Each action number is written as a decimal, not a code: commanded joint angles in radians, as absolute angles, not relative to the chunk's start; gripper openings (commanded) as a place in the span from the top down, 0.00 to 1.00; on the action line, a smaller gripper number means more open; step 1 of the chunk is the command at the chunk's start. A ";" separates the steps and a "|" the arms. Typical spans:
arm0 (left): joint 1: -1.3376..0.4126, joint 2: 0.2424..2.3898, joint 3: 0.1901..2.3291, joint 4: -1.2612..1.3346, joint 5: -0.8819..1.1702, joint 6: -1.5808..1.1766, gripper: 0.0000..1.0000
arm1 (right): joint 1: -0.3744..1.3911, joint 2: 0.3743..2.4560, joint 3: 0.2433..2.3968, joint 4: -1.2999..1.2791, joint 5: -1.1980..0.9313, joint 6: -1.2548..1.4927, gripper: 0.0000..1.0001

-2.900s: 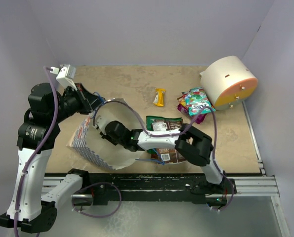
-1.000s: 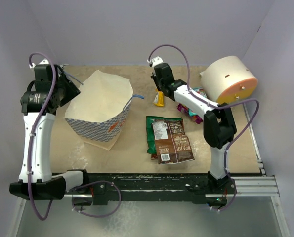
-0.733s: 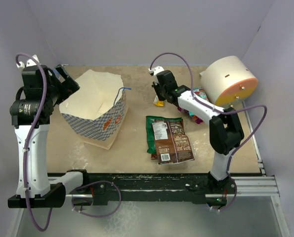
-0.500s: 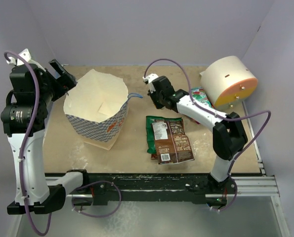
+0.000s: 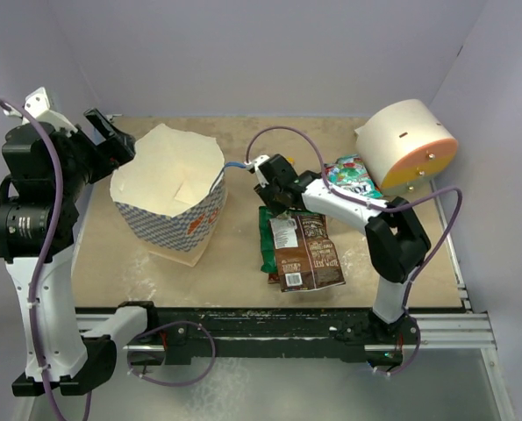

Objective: Take the snacks out of the paper bag
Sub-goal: Place the snack at the center of the board, then reset both arms

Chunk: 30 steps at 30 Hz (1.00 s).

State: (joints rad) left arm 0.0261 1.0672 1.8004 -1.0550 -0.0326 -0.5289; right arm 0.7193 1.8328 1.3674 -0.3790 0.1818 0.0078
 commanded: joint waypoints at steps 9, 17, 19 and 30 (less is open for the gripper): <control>0.031 1.044 1.875 -0.979 -0.003 -0.428 0.01 | 0.717 1.450 1.441 -0.439 0.230 0.082 0.01; -0.040 1.069 1.976 -0.912 0.000 -0.291 0.01 | 0.717 1.226 1.786 -0.581 0.445 0.095 0.00; -0.065 1.075 2.019 -0.891 0.002 -0.255 0.01 | 0.716 1.158 1.805 -0.539 0.513 0.155 0.01; -0.141 1.077 2.152 -0.812 -0.126 -0.115 0.01 | 0.716 0.964 1.935 -0.554 0.549 0.233 0.00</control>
State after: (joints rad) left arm -0.1303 1.0794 2.1128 -0.8841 -0.0544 -0.1749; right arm 0.7189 0.9771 1.9442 -0.5423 0.4816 0.2008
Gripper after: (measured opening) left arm 0.990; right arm 0.994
